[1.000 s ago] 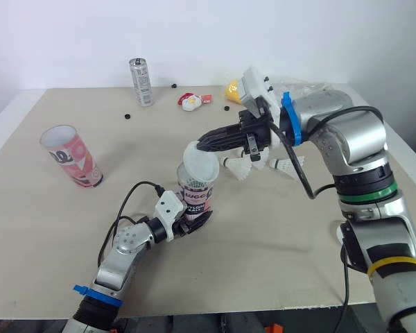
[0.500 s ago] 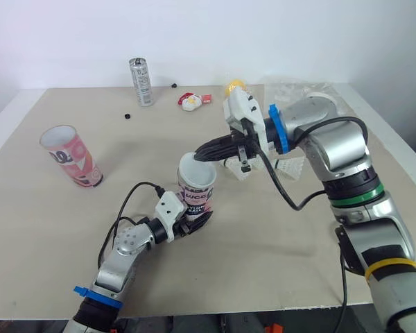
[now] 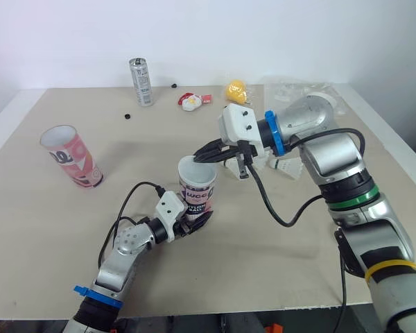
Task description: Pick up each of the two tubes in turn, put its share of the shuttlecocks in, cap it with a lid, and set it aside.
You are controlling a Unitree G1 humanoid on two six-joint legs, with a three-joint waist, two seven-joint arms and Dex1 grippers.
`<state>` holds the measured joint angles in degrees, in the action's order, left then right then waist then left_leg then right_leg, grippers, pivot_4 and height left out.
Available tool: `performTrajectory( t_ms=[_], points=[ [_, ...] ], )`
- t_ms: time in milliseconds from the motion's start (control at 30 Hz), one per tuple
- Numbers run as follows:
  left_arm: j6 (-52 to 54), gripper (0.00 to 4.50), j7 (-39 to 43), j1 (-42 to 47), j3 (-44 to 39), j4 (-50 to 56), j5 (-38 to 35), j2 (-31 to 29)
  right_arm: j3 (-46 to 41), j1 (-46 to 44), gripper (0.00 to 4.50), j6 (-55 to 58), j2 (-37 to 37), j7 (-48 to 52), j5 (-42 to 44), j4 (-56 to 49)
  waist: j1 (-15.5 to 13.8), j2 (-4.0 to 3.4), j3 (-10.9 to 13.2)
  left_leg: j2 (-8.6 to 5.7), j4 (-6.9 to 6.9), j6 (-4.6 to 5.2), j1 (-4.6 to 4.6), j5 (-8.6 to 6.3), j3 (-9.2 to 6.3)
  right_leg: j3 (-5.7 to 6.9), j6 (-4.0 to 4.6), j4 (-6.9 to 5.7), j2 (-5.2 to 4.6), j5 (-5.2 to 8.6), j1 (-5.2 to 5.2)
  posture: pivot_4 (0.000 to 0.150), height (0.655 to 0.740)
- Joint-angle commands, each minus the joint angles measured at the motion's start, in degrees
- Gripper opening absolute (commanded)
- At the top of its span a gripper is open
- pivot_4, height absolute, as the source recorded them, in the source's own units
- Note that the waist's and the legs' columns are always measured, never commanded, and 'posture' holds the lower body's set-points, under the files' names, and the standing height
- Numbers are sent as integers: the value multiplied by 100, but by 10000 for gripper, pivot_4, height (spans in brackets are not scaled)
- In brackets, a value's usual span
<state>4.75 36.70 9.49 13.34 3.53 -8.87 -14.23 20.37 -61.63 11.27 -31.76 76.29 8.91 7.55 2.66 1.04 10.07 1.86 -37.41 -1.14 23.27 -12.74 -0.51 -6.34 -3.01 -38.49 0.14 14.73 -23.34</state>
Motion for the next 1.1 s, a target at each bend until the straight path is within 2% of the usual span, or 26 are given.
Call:
performTrajectory(
  t_ms=[33, 367, 833, 1100],
  points=[
    [129, 30229, 40, -122, 130, -147, 78, -19, 32, -24, 423, -453, -46, 13, -305, 82, 0, 0, 0, 0, 0, 0, 0, 0, 0, 0, 0, 0, 0, 0, 0, 1500, 7400],
    [129, 30229, 53, -81, 146, -177, 83, -8, 206, 95, 423, -1211, -115, 117, -754, -103, -1, 0, 0, 0, 0, 0, -2, 0, 0, 0, 1, 1, -2, 0, 2, 1500, 7400],
    [127, 30229, 72, -61, 150, -193, 80, -10, 430, 137, 423, -2539, 33, -468, -1641, -162, 3, -1, -2, 2, 0, 1, -10, 1, 4, 0, 6, 2, -2, -5, 5, 1500, 7400],
    [121, 30229, 75, -60, 158, -194, 85, -6, 568, 152, 423, -3322, -140, -278, -1822, -160, 4, -2, -3, 3, 0, 2, -14, 1, 6, 0, 7, 2, -3, -6, 7, 1500, 7400]
  ],
)
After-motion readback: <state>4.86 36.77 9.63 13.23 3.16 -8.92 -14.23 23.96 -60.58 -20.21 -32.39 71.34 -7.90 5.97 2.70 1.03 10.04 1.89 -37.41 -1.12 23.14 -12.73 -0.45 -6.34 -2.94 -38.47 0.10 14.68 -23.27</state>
